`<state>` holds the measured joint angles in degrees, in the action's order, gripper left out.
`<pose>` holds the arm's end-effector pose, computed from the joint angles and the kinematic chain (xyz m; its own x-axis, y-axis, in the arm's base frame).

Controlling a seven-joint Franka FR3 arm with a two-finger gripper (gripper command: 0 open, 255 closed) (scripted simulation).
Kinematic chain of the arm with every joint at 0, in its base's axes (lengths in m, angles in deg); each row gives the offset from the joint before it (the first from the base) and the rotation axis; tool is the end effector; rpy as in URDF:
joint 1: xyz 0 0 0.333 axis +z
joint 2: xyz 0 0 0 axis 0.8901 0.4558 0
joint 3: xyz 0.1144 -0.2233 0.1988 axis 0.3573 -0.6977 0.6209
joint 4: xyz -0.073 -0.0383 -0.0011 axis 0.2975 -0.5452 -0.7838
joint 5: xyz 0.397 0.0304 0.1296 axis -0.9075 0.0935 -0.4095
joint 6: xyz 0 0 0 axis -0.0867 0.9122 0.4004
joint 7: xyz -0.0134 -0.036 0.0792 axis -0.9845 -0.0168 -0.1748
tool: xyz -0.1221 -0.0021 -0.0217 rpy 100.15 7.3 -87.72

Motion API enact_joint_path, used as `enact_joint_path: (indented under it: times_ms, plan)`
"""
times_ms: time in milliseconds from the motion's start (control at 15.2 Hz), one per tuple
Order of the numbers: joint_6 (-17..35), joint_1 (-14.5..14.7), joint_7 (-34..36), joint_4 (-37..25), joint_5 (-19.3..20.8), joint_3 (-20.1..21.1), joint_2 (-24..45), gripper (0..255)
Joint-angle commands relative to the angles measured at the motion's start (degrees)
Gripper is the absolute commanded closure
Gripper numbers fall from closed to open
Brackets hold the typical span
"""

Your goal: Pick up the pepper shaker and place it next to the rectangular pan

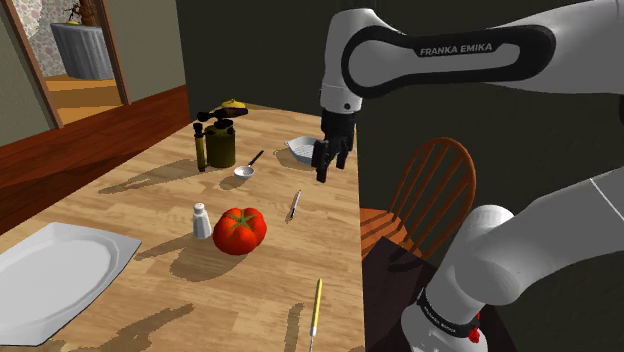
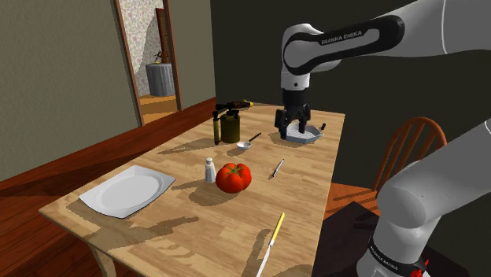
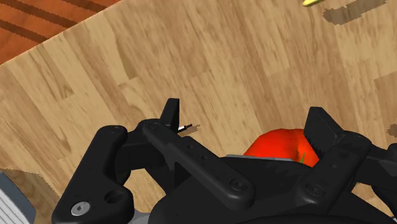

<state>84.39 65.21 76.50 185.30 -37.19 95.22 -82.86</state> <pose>0.3962 0.0696 0.4977 0.9952 0.0620 -0.0758 0.0616 -0.9981 -0.0081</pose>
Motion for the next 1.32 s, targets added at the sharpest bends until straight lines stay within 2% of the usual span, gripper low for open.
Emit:
enact_joint_path:
  times_ms: [0, 660, 1254]
  plan:
    - [3.94, 0.38, 0.80, -0.44, -0.44, 1.04, 3.57, 0]
    - [17.92, 1.87, 5.43, -9.00, 0.39, 5.61, 22.76, 0]
    - [25.05, 4.14, 10.65, -22.96, 5.23, 7.89, 41.25, 0]
